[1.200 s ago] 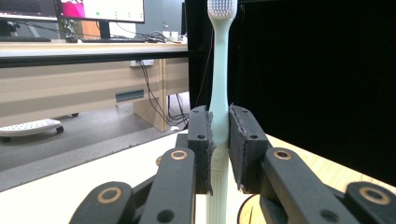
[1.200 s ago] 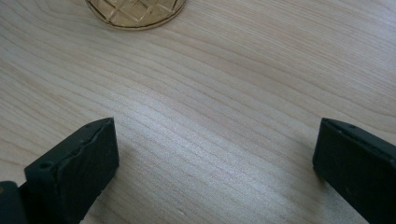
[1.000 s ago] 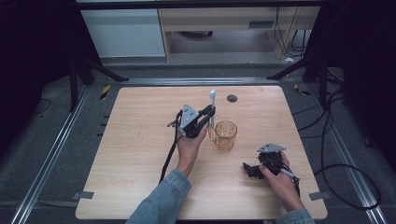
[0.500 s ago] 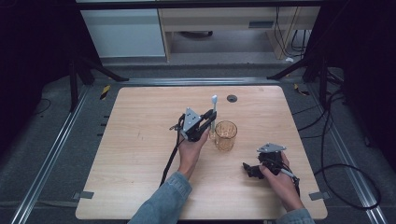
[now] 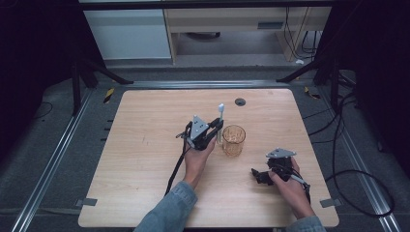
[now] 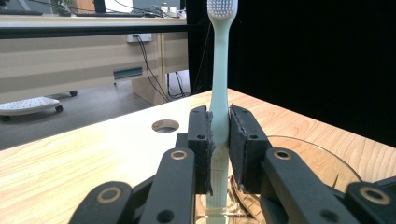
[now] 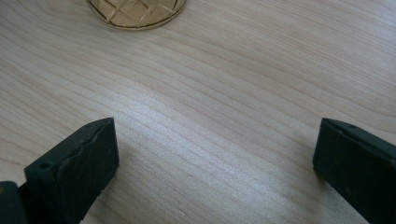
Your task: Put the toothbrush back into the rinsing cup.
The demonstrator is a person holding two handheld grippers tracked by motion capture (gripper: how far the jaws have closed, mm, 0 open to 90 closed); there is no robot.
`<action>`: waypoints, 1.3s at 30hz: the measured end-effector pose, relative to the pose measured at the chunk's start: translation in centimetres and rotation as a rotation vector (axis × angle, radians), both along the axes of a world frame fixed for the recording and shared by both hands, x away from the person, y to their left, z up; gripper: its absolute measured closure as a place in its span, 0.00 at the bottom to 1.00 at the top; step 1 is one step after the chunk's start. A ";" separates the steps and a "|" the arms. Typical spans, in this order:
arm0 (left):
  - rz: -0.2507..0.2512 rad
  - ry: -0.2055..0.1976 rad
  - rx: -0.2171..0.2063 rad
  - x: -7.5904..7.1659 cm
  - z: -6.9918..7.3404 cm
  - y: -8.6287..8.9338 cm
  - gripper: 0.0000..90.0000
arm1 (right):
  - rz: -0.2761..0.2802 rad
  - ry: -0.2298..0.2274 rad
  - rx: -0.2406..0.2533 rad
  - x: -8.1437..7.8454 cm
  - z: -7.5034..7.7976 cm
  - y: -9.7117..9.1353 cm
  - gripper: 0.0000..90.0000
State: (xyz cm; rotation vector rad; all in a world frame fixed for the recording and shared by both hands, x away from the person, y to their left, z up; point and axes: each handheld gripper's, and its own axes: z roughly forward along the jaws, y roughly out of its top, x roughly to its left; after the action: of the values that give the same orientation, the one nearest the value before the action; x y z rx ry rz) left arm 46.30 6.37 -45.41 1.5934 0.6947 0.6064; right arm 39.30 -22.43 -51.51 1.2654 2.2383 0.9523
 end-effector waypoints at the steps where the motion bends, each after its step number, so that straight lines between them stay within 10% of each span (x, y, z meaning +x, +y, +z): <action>1: 0.000 0.001 0.000 0.0 -0.1 0.0 0.87 | 0.000 0.000 0.000 0.0 0.0 0.0 0.01; 39: 0.001 0.023 0.037 -0.4 -1.6 0.3 0.87 | 0.001 0.000 0.002 0.0 0.0 0.0 0.01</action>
State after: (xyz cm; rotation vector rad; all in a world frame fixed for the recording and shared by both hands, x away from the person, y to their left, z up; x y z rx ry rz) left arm 45.93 6.69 -47.05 1.6362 0.7054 0.6054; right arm 39.31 -22.42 -51.52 1.2652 2.2391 0.9553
